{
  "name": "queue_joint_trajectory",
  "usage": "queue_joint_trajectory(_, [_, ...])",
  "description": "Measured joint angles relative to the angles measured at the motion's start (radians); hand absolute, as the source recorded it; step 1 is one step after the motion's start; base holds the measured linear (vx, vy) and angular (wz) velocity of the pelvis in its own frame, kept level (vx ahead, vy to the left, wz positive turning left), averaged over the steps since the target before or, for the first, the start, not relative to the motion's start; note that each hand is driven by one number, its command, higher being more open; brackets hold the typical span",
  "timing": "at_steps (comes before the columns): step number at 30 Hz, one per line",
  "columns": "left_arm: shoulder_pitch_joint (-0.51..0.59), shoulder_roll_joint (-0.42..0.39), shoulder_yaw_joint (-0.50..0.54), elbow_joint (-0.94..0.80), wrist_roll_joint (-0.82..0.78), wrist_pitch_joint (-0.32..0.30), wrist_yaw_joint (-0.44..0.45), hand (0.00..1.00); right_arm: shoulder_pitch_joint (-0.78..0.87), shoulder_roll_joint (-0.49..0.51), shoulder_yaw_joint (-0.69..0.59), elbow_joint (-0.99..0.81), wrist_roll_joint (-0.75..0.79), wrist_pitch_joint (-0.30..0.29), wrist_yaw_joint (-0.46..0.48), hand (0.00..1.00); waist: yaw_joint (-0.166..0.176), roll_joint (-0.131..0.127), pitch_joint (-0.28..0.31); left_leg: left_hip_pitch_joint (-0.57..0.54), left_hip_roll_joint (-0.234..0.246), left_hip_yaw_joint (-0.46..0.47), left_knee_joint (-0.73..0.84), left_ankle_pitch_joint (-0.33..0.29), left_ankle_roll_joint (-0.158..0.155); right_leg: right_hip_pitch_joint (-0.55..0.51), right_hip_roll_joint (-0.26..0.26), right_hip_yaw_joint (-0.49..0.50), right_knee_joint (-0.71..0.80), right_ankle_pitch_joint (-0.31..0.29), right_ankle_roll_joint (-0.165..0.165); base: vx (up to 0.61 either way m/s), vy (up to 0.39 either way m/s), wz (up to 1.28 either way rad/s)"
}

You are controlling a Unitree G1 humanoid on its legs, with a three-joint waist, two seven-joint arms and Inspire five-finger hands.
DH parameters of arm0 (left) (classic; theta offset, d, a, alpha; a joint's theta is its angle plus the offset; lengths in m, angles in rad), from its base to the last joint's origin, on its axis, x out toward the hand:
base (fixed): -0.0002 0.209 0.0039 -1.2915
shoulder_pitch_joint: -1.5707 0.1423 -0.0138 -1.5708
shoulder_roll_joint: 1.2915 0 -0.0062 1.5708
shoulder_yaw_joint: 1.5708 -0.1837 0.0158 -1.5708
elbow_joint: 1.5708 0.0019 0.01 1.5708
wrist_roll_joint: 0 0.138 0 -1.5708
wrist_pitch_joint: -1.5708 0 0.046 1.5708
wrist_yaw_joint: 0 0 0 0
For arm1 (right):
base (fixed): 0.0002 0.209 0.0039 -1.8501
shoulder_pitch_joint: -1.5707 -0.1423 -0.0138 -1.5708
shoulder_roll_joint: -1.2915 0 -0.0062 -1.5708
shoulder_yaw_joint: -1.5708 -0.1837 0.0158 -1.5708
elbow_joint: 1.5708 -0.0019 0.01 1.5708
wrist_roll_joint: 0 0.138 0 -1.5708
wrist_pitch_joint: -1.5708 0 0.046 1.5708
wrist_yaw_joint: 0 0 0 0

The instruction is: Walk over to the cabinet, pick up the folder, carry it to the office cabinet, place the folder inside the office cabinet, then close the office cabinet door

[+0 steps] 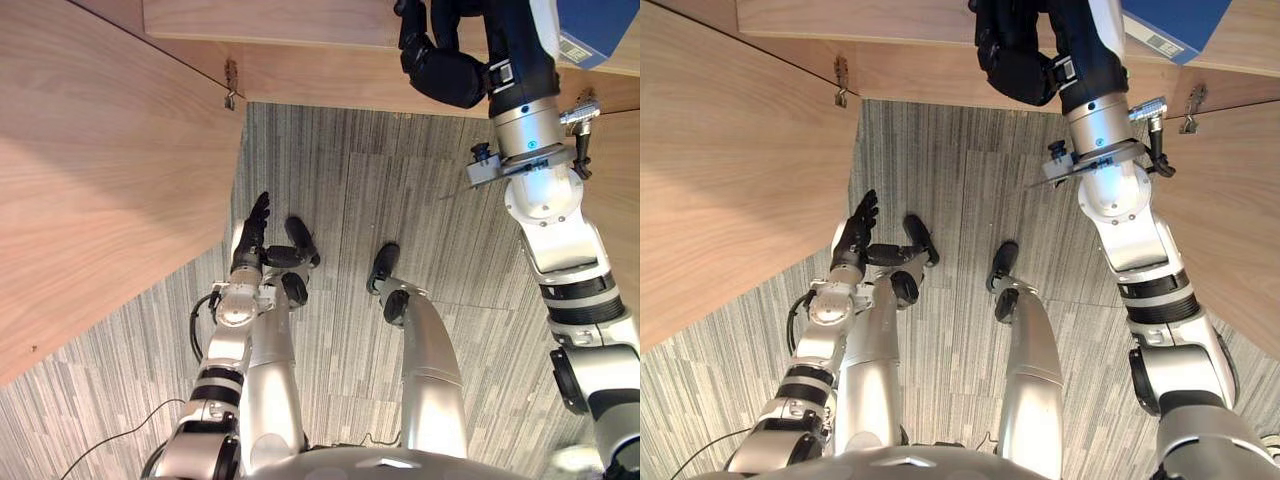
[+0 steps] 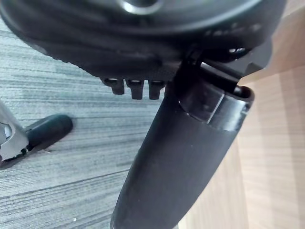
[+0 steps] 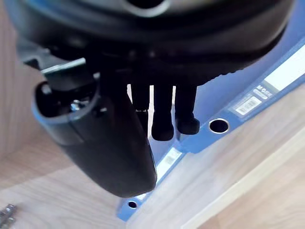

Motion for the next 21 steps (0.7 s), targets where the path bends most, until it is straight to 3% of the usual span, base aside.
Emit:
queue_joint_trajectory(11, [-0.001, 0.03, -0.012, -0.008, -0.001, 0.0, 0.006, 1.0, -0.111, -0.034, 0.105, 0.123, -0.077, 0.035, 0.0, 0.0, 0.001, 0.0, 0.0, -0.011, -0.016, -0.01, -0.015, 0.015, 0.002, -0.01, -0.012, -0.009, 0.009, 0.0, 0.0, 0.05, 0.064, 0.05])
queue_joint_trajectory(21, [-0.002, 0.06, -0.013, -0.007, -0.002, 0.001, 0.024, 1.0, -0.212, -0.038, 0.113, 0.26, -0.075, 0.074, -0.006, 0.0, 0.004, -0.001, 0.001, -0.041, -0.024, -0.028, -0.014, 0.021, 0.005, -0.028, -0.019, -0.026, 0.017, -0.001, 0.0, 0.04, 0.061, 0.05])
